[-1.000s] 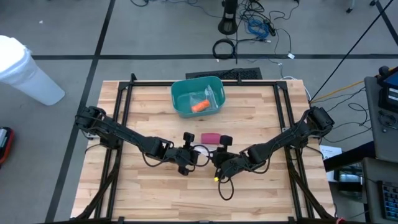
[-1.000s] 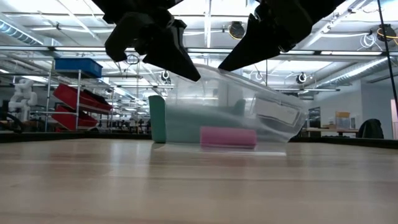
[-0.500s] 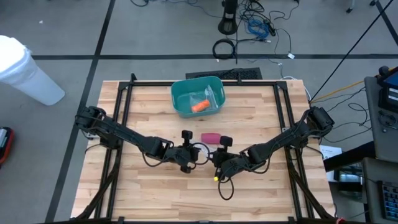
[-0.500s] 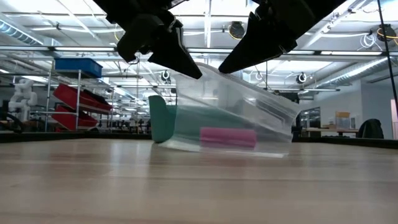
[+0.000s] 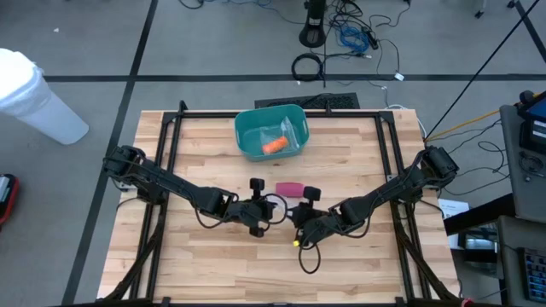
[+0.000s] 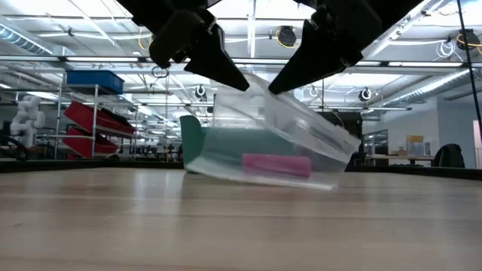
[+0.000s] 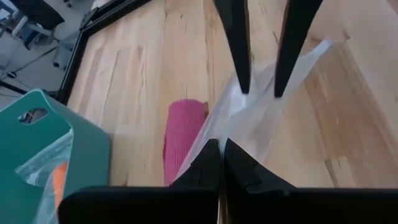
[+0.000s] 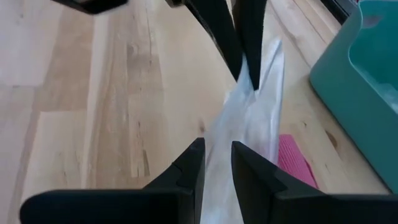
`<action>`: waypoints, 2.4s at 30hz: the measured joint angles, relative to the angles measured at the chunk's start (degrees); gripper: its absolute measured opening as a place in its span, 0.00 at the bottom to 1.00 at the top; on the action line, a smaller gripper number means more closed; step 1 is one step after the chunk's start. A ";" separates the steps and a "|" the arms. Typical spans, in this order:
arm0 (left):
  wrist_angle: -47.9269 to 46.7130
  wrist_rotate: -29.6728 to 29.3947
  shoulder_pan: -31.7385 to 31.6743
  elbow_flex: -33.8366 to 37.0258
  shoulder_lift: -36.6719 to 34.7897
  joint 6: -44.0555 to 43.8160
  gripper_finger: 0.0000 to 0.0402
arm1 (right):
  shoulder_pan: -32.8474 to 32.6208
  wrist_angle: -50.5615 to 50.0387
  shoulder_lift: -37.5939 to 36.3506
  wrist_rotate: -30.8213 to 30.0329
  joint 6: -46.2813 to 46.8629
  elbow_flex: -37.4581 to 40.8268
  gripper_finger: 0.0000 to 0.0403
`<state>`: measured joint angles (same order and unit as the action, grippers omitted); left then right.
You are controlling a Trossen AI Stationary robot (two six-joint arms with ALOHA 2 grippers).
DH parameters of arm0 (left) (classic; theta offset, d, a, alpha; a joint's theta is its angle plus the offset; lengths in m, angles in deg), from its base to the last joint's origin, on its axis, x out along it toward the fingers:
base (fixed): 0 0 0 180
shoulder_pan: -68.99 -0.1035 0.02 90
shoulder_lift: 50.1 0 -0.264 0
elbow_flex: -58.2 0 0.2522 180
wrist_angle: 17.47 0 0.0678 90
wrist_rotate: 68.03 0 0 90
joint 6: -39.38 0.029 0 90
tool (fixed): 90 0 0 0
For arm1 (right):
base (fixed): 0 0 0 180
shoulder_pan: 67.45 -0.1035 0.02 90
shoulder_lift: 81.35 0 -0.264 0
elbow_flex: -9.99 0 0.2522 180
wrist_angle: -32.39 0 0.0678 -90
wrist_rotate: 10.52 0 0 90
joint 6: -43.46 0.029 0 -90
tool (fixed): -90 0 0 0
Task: Roll bandage
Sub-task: Put the pink bandage into the transparent zip bag
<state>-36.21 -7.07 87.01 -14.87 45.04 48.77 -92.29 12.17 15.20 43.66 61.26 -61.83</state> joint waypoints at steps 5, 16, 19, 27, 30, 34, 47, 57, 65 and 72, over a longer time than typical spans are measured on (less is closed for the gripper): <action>0.65 1.34 0.11 0.00 0.00 -0.02 0.00 | 0.11 -2.87 0.00 -0.57 2.46 0.00 0.16; 0.74 4.00 0.11 -0.90 0.00 -0.15 0.00 | 0.13 -5.30 0.02 -4.63 2.99 0.00 0.12; 0.77 4.21 0.11 -1.29 0.00 -1.09 0.00 | 0.11 -5.23 0.02 -4.61 2.11 0.00 0.04; 4.03 6.12 0.11 -1.44 0.00 -4.86 0.04 | 0.37 -4.49 0.04 -10.04 4.23 0.00 0.00; 3.72 6.01 0.11 -1.44 -0.10 -6.25 0.12 | 0.39 -4.60 0.04 -12.67 6.00 0.00 0.00; 1.01 3.30 0.15 -1.44 -0.93 -9.54 0.27 | 0.42 -5.14 0.04 -14.26 7.42 0.00 0.00; 3.27 -1.17 1.26 -1.42 -4.74 -26.05 0.52 | 0.98 -8.27 0.07 -15.48 19.35 0.00 0.00; 4.08 -2.55 5.55 -1.42 -4.47 6.92 0.52 | 1.25 -8.46 0.04 -6.55 11.59 0.00 0.00; 10.52 4.77 8.09 -1.38 -4.10 16.13 0.52 | 1.28 -8.23 0.04 -5.12 4.80 0.00 0.00; 12.62 6.51 6.15 -1.33 0.94 19.48 0.52 | 1.15 -7.73 0.02 -4.15 3.58 -0.46 0.00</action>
<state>-23.59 -0.56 93.16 -16.20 45.97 68.26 -91.14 4.45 15.23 39.51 64.85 -62.29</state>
